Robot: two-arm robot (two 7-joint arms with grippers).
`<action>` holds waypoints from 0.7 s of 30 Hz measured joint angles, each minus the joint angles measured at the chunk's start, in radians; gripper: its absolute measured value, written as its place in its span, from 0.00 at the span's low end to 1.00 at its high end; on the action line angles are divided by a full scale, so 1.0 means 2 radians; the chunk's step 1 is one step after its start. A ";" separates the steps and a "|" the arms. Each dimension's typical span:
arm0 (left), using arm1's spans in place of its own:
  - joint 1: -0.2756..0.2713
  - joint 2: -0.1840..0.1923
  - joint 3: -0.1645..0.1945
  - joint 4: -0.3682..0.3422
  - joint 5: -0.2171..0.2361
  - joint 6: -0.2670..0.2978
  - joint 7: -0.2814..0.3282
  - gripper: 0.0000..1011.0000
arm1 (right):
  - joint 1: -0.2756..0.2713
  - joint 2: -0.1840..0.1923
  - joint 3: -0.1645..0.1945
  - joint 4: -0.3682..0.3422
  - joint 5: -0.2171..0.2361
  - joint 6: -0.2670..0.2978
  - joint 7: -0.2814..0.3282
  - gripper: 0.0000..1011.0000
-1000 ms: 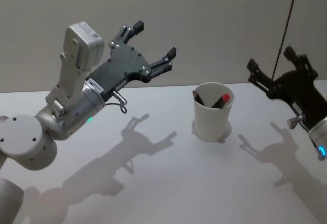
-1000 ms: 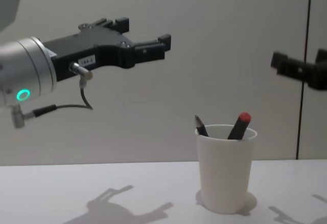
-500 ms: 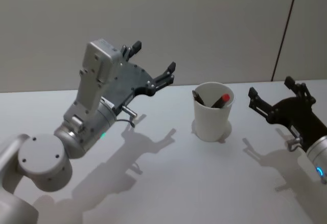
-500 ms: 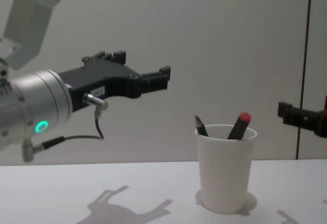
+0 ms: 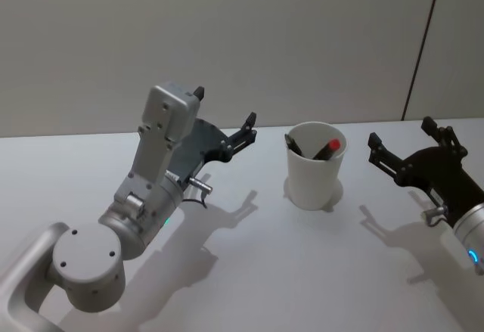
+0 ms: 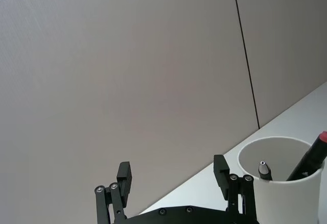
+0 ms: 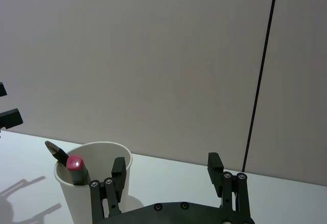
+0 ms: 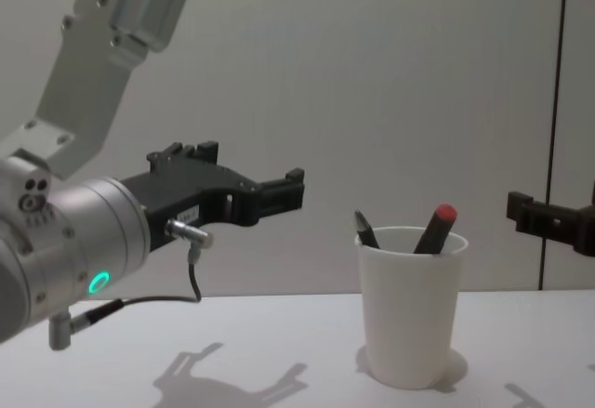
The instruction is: Place the pen into the pen holder.
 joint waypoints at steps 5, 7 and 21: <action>0.003 -0.001 0.003 -0.001 0.002 0.005 0.010 0.99 | 0.000 0.000 0.000 0.000 0.000 0.000 0.000 0.99; 0.003 -0.001 0.003 -0.002 0.002 0.005 0.011 0.99 | 0.000 0.000 0.000 0.000 0.000 0.000 0.000 0.99; 0.003 -0.001 0.003 -0.002 0.003 0.005 0.012 0.99 | 0.000 0.000 0.000 0.000 0.000 0.000 0.000 0.99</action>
